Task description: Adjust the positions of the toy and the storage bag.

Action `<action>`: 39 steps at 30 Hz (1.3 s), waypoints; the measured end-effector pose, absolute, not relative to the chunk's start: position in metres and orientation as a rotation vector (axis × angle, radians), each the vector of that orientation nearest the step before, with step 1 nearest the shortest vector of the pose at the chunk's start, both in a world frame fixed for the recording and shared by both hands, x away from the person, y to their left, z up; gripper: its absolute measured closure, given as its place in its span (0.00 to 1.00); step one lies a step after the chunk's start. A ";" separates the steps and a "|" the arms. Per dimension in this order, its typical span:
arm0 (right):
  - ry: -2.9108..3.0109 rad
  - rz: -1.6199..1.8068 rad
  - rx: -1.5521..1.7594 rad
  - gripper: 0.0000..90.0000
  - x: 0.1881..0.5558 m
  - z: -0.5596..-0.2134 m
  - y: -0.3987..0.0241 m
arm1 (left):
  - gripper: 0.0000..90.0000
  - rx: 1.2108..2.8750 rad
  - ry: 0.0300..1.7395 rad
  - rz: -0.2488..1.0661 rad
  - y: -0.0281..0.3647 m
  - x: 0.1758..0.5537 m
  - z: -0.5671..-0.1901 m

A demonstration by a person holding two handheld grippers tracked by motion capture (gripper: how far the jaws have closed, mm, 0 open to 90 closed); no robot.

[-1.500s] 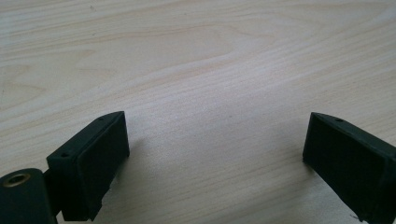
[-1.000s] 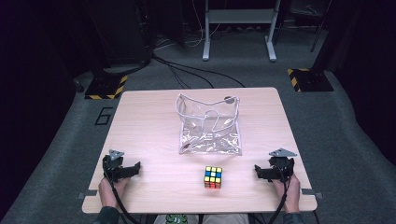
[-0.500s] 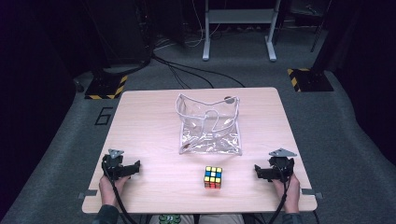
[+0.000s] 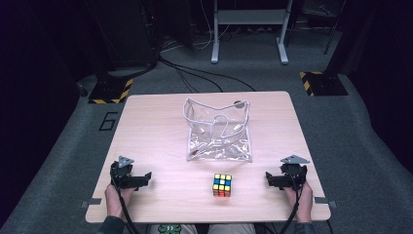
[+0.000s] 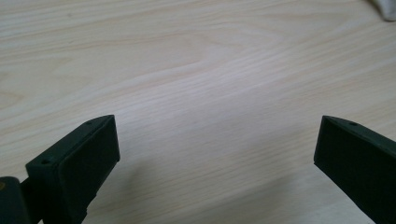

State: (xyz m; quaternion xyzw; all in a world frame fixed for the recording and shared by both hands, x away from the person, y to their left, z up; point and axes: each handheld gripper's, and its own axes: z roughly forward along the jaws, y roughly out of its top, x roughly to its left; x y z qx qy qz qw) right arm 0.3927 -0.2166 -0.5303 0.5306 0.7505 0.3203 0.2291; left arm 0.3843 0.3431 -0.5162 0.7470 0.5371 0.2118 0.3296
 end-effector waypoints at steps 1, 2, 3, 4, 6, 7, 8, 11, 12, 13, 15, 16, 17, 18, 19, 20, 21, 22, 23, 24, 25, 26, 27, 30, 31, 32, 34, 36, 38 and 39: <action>2.074 0.884 1.456 0.00 0.393 -0.530 -0.217 | 0.00 1.948 1.385 0.549 0.341 0.383 -0.515; 2.074 0.884 1.456 0.00 0.393 -0.530 -0.217 | 0.00 1.950 1.367 0.531 0.338 0.382 -0.513; 2.075 0.884 1.456 0.00 0.393 -0.530 -0.217 | 0.00 1.948 1.352 0.524 0.335 0.382 -0.512; 2.074 0.884 1.455 0.00 0.393 -0.530 -0.217 | 0.00 1.943 1.343 0.517 0.331 0.381 -0.511; 2.072 0.881 1.456 0.00 0.393 -0.530 -0.217 | 0.00 1.970 1.299 0.486 0.319 0.379 -0.508; 2.072 0.881 1.456 0.00 0.393 -0.530 -0.217 | 0.00 1.970 1.299 0.486 0.319 0.379 -0.508; 2.072 0.881 1.456 0.00 0.393 -0.530 -0.217 | 0.00 1.982 1.279 0.486 0.315 0.378 -0.508; 2.072 0.881 1.455 0.00 0.393 -0.530 -0.217 | 0.00 1.988 1.238 0.478 0.305 0.376 -0.505; 2.074 0.882 1.454 0.00 0.393 -0.530 -0.217 | 0.01 1.994 1.224 0.477 0.303 0.376 -0.504; 2.075 0.885 1.455 0.00 0.393 -0.530 -0.217 | 0.01 2.012 1.195 0.465 0.299 0.377 -0.504; 2.073 0.885 1.456 0.00 0.393 -0.530 -0.217 | 0.01 2.021 1.189 0.453 0.297 0.377 -0.503; 2.072 0.884 1.458 0.00 0.393 -0.530 -0.217 | 0.01 2.027 1.180 0.444 0.295 0.377 -0.503; 2.070 0.883 1.462 0.00 0.393 -0.530 -0.217 | 0.01 2.037 1.167 0.436 0.292 0.377 -0.503; 2.070 0.883 1.462 0.00 0.393 -0.530 -0.217 | 0.01 2.042 1.155 0.434 0.290 0.377 -0.502; 2.070 0.883 1.463 0.00 0.393 -0.530 -0.217 | 0.01 2.045 1.145 0.428 0.287 0.377 -0.502; 2.070 0.883 1.462 0.00 0.393 -0.530 -0.217 | 0.01 2.042 1.138 0.426 0.285 0.377 -0.500; 2.070 0.883 1.462 0.00 0.393 -0.530 -0.217 | 0.01 2.037 1.132 0.417 0.283 0.377 -0.500; 2.071 0.883 1.462 0.00 0.393 -0.530 -0.217 | 0.01 2.036 1.122 0.412 0.280 0.376 -0.499; 2.071 0.883 1.462 0.00 0.393 -0.530 -0.217 | 0.01 2.041 1.112 0.411 0.278 0.376 -0.498; 2.071 0.884 1.461 0.00 0.393 -0.530 -0.217 | 0.01 2.046 1.103 0.410 0.276 0.376 -0.497; 2.071 0.884 1.461 0.00 0.393 -0.530 -0.217 | 0.01 2.051 1.093 0.410 0.274 0.376 -0.496; 2.071 0.884 1.458 0.00 0.393 -0.530 -0.217 | 0.02 2.045 1.086 0.407 0.272 0.377 -0.495; 2.071 0.884 1.458 0.00 0.393 -0.530 -0.217 | 0.02 2.047 1.083 0.402 0.271 0.378 -0.494; 2.071 0.884 1.459 0.00 0.393 -0.530 -0.217 | 0.02 2.052 1.056 0.388 0.264 0.380 -0.491; 2.071 0.884 1.459 0.00 0.393 -0.530 -0.217 | 0.02 2.050 1.048 0.387 0.262 0.380 -0.490; 2.071 0.884 1.459 0.00 0.393 -0.530 -0.217 | 0.02 2.048 1.028 0.379 0.257 0.379 -0.488; 2.071 0.884 1.459 0.00 0.393 -0.530 -0.217 | 0.02 2.047 1.017 0.373 0.254 0.379 -0.486; 2.071 0.884 1.459 0.00 0.393 -0.530 -0.217 | 0.02 2.042 0.998 0.356 0.248 0.378 -0.485; 2.071 0.884 1.459 0.00 0.393 -0.530 -0.217 | 0.03 2.077 0.971 0.366 0.241 0.378 -0.485; 2.071 0.884 1.459 0.00 0.393 -0.530 -0.217 | 0.03 2.083 0.962 0.359 0.237 0.378 -0.485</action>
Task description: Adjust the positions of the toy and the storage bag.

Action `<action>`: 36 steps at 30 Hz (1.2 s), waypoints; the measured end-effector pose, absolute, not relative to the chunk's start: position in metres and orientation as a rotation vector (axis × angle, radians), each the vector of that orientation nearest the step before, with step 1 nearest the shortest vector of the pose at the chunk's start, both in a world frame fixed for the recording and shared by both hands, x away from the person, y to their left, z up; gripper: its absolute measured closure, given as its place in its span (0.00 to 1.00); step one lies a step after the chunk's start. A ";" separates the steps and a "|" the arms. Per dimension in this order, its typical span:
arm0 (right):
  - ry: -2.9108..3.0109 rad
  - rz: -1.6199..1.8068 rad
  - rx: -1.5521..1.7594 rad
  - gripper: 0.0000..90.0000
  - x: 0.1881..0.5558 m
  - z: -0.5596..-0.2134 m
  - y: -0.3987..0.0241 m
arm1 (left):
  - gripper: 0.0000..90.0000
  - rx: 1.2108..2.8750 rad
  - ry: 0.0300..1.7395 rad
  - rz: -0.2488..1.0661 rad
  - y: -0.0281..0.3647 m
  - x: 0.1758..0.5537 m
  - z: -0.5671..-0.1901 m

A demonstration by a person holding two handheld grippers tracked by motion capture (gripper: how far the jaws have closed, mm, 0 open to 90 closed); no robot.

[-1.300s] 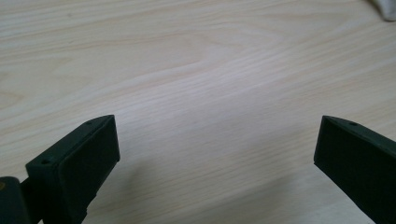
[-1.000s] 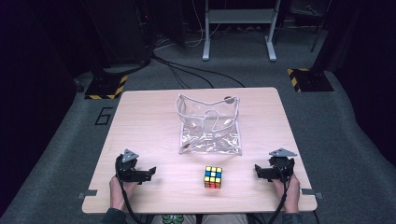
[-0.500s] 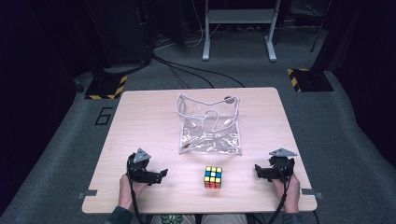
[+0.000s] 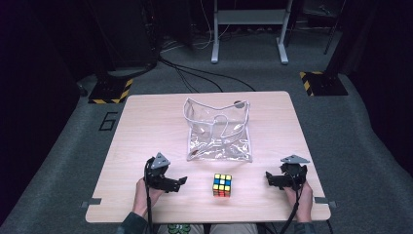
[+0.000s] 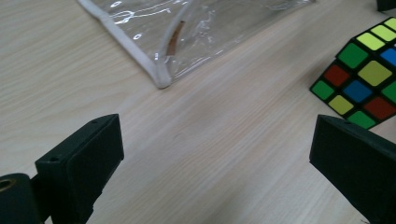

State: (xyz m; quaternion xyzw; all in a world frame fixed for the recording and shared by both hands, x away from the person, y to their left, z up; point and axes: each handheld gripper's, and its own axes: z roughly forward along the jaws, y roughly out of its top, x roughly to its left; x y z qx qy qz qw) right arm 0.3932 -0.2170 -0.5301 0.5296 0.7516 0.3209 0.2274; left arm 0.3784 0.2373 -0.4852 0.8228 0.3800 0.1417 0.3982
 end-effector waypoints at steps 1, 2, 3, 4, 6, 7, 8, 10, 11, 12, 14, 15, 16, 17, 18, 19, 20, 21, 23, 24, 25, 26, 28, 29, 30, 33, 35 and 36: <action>2.071 0.884 1.458 0.00 0.393 -0.530 -0.217 | 0.03 2.089 0.950 0.351 0.234 0.378 -0.486; 2.071 0.884 1.458 0.00 0.393 -0.530 -0.217 | 0.03 2.091 0.943 0.342 0.231 0.378 -0.486; 2.071 0.884 1.458 0.00 0.393 -0.530 -0.217 | 0.03 2.092 0.933 0.335 0.227 0.378 -0.486; 2.071 0.884 1.458 0.00 0.393 -0.530 -0.217 | 0.03 2.096 0.923 0.319 0.225 0.378 -0.486; 2.071 0.884 1.458 0.00 0.393 -0.530 -0.217 | 0.03 2.103 0.896 0.307 0.219 0.377 -0.486; 2.071 0.883 1.461 0.00 0.393 -0.530 -0.217 | 0.03 2.110 0.878 0.303 0.216 0.377 -0.486; 2.071 0.884 1.458 0.00 0.393 -0.530 -0.217 | 0.03 2.110 0.867 0.293 0.213 0.376 -0.486; 2.071 0.885 1.458 0.00 0.393 -0.530 -0.217 | 0.03 2.117 0.824 0.272 0.205 0.376 -0.484; 2.072 0.884 1.460 0.00 0.393 -0.530 -0.217 | 0.03 2.120 0.813 0.267 0.202 0.375 -0.483; 2.072 0.884 1.460 0.00 0.393 -0.530 -0.217 | 0.03 2.120 0.813 0.267 0.202 0.375 -0.483; 2.072 0.885 1.457 0.00 0.393 -0.530 -0.217 | 0.02 2.127 0.794 0.250 0.196 0.376 -0.482; 2.072 0.884 1.460 0.00 0.393 -0.530 -0.217 | 0.02 2.132 0.782 0.246 0.194 0.376 -0.482; 2.072 0.884 1.460 0.00 0.393 -0.530 -0.217 | 0.02 2.133 0.771 0.240 0.191 0.376 -0.482; 2.072 0.885 1.460 0.00 0.393 -0.530 -0.217 | 0.02 2.137 0.761 0.233 0.187 0.376 -0.482; 2.072 0.885 1.459 0.00 0.393 -0.530 -0.217 | 0.02 2.142 0.748 0.227 0.185 0.376 -0.482; 2.073 0.886 1.456 0.00 0.393 -0.530 -0.217 | 0.02 2.143 0.740 0.226 0.183 0.376 -0.481; 2.073 0.886 1.456 0.00 0.393 -0.530 -0.217 | 0.02 2.146 0.723 0.222 0.179 0.376 -0.481; 2.073 0.886 1.455 0.01 0.393 -0.530 -0.217 | 0.02 2.146 0.718 0.217 0.177 0.375 -0.481; 2.070 0.882 1.457 0.01 0.393 -0.530 -0.217 | 0.01 2.156 0.701 0.215 0.171 0.376 -0.481; 2.071 0.884 1.455 0.01 0.393 -0.530 -0.217 | 0.01 2.158 0.700 0.215 0.168 0.376 -0.482; 2.071 0.884 1.455 0.01 0.393 -0.530 -0.217 | 0.00 2.161 0.694 0.207 0.165 0.376 -0.482; 2.071 0.884 1.454 0.01 0.393 -0.530 -0.217 | 0.00 2.163 0.687 0.206 0.163 0.376 -0.483; 2.071 0.884 1.454 0.01 0.393 -0.530 -0.217 | 0.00 2.173 0.665 0.196 0.157 0.377 -0.485; 2.071 0.884 1.454 0.01 0.393 -0.530 -0.217 | 0.00 2.182 0.659 0.192 0.155 0.377 -0.485; 2.071 0.884 1.454 0.01 0.393 -0.530 -0.217 | 0.00 2.184 0.650 0.193 0.152 0.377 -0.486; 2.074 0.889 1.454 0.01 0.393 -0.530 -0.217 | 0.00 2.198 0.626 0.186 0.143 0.377 -0.488; 2.074 0.889 1.454 0.01 0.393 -0.530 -0.217 | 0.00 2.210 0.609 0.176 0.139 0.378 -0.489; 2.074 0.889 1.453 0.01 0.393 -0.530 -0.217 | 0.00 2.219 0.598 0.175 0.136 0.378 -0.490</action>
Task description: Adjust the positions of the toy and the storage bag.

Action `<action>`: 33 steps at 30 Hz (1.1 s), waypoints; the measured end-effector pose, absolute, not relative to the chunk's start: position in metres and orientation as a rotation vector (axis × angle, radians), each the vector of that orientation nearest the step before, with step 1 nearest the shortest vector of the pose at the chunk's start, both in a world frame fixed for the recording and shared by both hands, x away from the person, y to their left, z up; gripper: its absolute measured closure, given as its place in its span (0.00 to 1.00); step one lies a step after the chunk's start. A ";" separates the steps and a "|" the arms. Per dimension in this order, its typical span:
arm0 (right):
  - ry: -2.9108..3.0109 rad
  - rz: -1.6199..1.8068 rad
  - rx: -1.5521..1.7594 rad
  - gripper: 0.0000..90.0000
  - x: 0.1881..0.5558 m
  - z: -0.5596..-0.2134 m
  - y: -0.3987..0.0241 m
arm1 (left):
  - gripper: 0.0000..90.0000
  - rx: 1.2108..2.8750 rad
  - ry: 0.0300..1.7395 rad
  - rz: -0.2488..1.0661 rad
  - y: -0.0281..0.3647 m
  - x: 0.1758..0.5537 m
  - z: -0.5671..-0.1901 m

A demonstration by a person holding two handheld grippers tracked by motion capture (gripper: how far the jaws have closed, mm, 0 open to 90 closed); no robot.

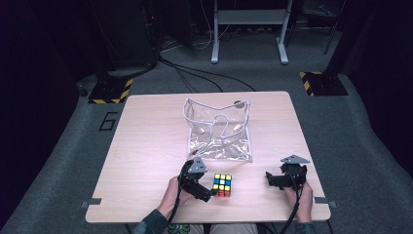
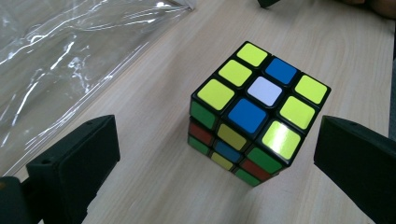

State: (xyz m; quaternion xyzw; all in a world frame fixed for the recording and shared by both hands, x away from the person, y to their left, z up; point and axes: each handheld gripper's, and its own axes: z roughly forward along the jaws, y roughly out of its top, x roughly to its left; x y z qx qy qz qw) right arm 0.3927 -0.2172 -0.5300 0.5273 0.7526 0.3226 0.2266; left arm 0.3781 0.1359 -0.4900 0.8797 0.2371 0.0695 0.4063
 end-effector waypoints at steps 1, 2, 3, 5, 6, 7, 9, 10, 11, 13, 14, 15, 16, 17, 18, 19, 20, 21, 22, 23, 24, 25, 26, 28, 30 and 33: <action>2.074 0.889 1.454 0.01 0.393 -0.530 -0.217 | 0.00 2.223 0.595 0.170 0.134 0.378 -0.491; 2.070 0.888 1.455 0.01 0.393 -0.530 -0.217 | 0.00 2.235 0.585 0.169 0.132 0.379 -0.492; 2.066 0.886 1.457 0.01 0.393 -0.530 -0.217 | 0.00 2.239 0.582 0.167 0.130 0.379 -0.493; 2.067 0.886 1.456 0.01 0.393 -0.530 -0.217 | 0.00 2.244 0.573 0.159 0.126 0.380 -0.495; 2.067 0.886 1.456 0.01 0.393 -0.530 -0.217 | 0.00 2.241 0.575 0.148 0.124 0.381 -0.496; 2.067 0.887 1.456 0.01 0.393 -0.530 -0.217 | 0.00 2.240 0.568 0.145 0.123 0.381 -0.497; 2.067 0.887 1.456 0.01 0.393 -0.530 -0.217 | 0.00 2.241 0.553 0.140 0.119 0.381 -0.498; 2.071 0.890 1.455 0.01 0.393 -0.530 -0.217 | 0.00 2.244 0.547 0.145 0.117 0.381 -0.498; 2.070 0.890 1.455 0.01 0.393 -0.530 -0.217 | 0.01 2.245 0.537 0.152 0.116 0.380 -0.498; 2.071 0.890 1.455 0.01 0.393 -0.530 -0.217 | 0.06 2.249 0.514 0.156 0.114 0.379 -0.498; 2.070 0.890 1.455 0.01 0.393 -0.530 -0.217 | 0.11 2.253 0.502 0.156 0.113 0.378 -0.498; 2.070 0.888 1.456 0.01 0.393 -0.530 -0.217 | 0.15 2.257 0.489 0.151 0.112 0.377 -0.498; 2.069 0.888 1.456 0.01 0.393 -0.530 -0.217 | 0.17 2.259 0.488 0.147 0.111 0.376 -0.499; 2.070 0.888 1.456 0.01 0.393 -0.530 -0.217 | 0.21 2.264 0.482 0.151 0.111 0.376 -0.499; 2.070 0.888 1.456 0.01 0.393 -0.530 -0.217 | 0.27 2.272 0.481 0.160 0.110 0.376 -0.500; 2.070 0.888 1.456 0.01 0.393 -0.530 -0.217 | 0.31 2.280 0.481 0.170 0.110 0.375 -0.500; 2.071 0.890 1.455 0.01 0.393 -0.530 -0.217 | 0.36 2.281 0.481 0.175 0.110 0.375 -0.500; 2.071 0.890 1.454 0.01 0.393 -0.530 -0.217 | 0.37 2.275 0.492 0.177 0.110 0.375 -0.500; 2.070 0.890 1.456 0.01 0.393 -0.530 -0.217 | 0.37 2.274 0.493 0.176 0.111 0.375 -0.500; 2.075 0.889 1.452 0.01 0.392 -0.530 -0.217 | 0.38 2.271 0.496 0.179 0.112 0.375 -0.501; 2.070 0.889 1.455 0.01 0.393 -0.530 -0.217 | 0.38 2.270 0.505 0.188 0.112 0.374 -0.501; 2.076 0.890 1.452 0.01 0.392 -0.530 -0.217 | 0.38 2.270 0.504 0.191 0.113 0.374 -0.501; 2.077 0.892 1.451 0.01 0.392 -0.530 -0.217 | 0.38 2.271 0.501 0.190 0.113 0.374 -0.501; 2.071 0.891 1.454 0.01 0.393 -0.530 -0.217 | 0.38 2.270 0.504 0.196 0.114 0.374 -0.500; 2.077 0.892 1.450 0.02 0.393 -0.530 -0.217 | 0.38 2.272 0.504 0.198 0.115 0.374 -0.500; 2.072 0.891 1.453 0.02 0.393 -0.530 -0.217 | 0.38 2.268 0.517 0.218 0.118 0.374 -0.497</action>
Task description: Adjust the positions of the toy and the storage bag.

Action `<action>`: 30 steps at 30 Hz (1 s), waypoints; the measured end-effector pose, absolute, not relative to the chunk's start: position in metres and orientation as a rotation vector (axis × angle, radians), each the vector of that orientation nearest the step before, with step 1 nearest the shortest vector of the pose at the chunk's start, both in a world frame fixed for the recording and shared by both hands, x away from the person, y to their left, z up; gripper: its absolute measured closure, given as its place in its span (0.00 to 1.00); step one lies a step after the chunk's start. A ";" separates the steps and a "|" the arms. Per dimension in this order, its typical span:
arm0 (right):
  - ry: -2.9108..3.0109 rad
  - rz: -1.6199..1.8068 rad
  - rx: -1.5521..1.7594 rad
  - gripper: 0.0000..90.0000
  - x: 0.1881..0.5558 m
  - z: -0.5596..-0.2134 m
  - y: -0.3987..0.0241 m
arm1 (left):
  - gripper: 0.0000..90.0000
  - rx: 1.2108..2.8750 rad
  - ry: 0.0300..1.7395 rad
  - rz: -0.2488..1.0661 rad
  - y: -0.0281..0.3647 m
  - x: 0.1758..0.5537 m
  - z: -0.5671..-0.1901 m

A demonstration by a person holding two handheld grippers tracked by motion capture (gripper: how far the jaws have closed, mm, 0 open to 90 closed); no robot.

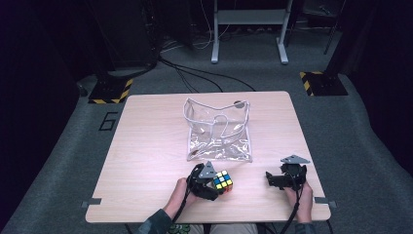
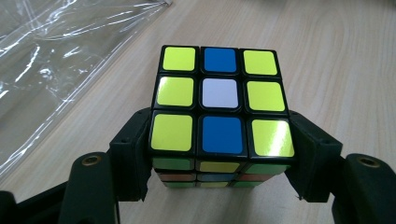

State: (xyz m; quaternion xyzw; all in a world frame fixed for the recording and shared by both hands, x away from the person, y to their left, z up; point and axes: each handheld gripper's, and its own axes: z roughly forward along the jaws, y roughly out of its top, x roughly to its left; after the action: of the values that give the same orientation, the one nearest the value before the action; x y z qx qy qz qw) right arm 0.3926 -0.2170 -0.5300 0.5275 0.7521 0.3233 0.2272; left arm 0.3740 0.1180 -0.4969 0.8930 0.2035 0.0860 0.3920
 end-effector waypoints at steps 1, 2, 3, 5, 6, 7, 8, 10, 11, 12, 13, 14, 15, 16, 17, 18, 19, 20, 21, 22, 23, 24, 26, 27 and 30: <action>2.073 0.891 1.453 0.02 0.393 -0.530 -0.217 | 0.38 2.256 0.522 0.222 0.120 0.374 -0.496; 2.071 0.892 1.454 0.02 0.393 -0.530 -0.217 | 0.38 2.255 0.526 0.225 0.122 0.374 -0.494; 2.071 0.891 1.454 0.02 0.393 -0.530 -0.217 | 0.38 2.247 0.537 0.232 0.125 0.374 -0.493; 2.072 0.891 1.453 0.01 0.393 -0.530 -0.217 | 0.38 2.234 0.556 0.242 0.131 0.375 -0.491; 2.076 0.892 1.451 0.02 0.393 -0.530 -0.217 | 0.38 2.225 0.569 0.244 0.134 0.375 -0.490; 2.077 0.892 1.451 0.02 0.393 -0.530 -0.217 | 0.38 2.221 0.583 0.252 0.138 0.375 -0.489; 2.075 0.890 1.452 0.02 0.392 -0.530 -0.217 | 0.38 2.220 0.589 0.255 0.140 0.376 -0.488; 2.071 0.891 1.454 0.02 0.393 -0.530 -0.217 | 0.38 2.209 0.611 0.264 0.148 0.376 -0.486; 2.070 0.889 1.454 0.02 0.393 -0.530 -0.217 | 0.38 2.203 0.622 0.270 0.151 0.376 -0.485; 2.071 0.891 1.454 0.02 0.393 -0.530 -0.217 | 0.38 2.198 0.626 0.274 0.153 0.375 -0.484; 2.077 0.892 1.451 0.02 0.392 -0.530 -0.217 | 0.38 2.196 0.633 0.280 0.157 0.375 -0.483; 2.071 0.889 1.453 0.02 0.393 -0.530 -0.217 | 0.38 2.196 0.638 0.282 0.159 0.375 -0.483; 2.071 0.889 1.454 0.02 0.393 -0.530 -0.217 | 0.38 2.195 0.643 0.284 0.162 0.375 -0.483; 2.076 0.892 1.451 0.02 0.393 -0.530 -0.217 | 0.38 2.194 0.649 0.290 0.165 0.375 -0.482; 2.074 0.890 1.452 0.02 0.393 -0.530 -0.217 | 0.38 2.189 0.656 0.293 0.167 0.376 -0.482; 2.076 0.890 1.451 0.02 0.392 -0.530 -0.217 | 0.38 2.188 0.663 0.298 0.169 0.375 -0.482; 2.074 0.890 1.452 0.02 0.392 -0.530 -0.217 | 0.38 2.187 0.666 0.301 0.171 0.375 -0.481; 2.070 0.889 1.454 0.01 0.393 -0.530 -0.217 | 0.38 2.183 0.671 0.303 0.173 0.375 -0.481; 2.070 0.889 1.454 0.02 0.393 -0.530 -0.217 | 0.38 2.178 0.674 0.307 0.175 0.375 -0.481; 2.076 0.890 1.451 0.02 0.392 -0.530 -0.217 | 0.38 2.175 0.680 0.310 0.177 0.375 -0.481; 2.074 0.890 1.452 0.01 0.392 -0.530 -0.217 | 0.38 2.177 0.684 0.313 0.180 0.375 -0.480; 2.072 0.889 1.453 0.02 0.393 -0.530 -0.217 | 0.38 2.175 0.691 0.316 0.182 0.375 -0.480; 2.076 0.890 1.451 0.02 0.392 -0.530 -0.217 | 0.38 2.170 0.702 0.318 0.186 0.374 -0.480; 2.076 0.890 1.451 0.02 0.392 -0.530 -0.217 | 0.38 2.172 0.704 0.323 0.188 0.374 -0.480; 2.076 0.890 1.451 0.02 0.392 -0.530 -0.217 | 0.38 2.160 0.729 0.324 0.195 0.374 -0.481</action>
State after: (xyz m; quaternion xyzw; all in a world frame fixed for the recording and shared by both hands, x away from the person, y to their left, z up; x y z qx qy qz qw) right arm 0.3924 -0.2172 -0.5298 0.5264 0.7532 0.3229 0.2265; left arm 0.3737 0.1951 -0.4809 0.8568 0.2891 0.1287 0.4071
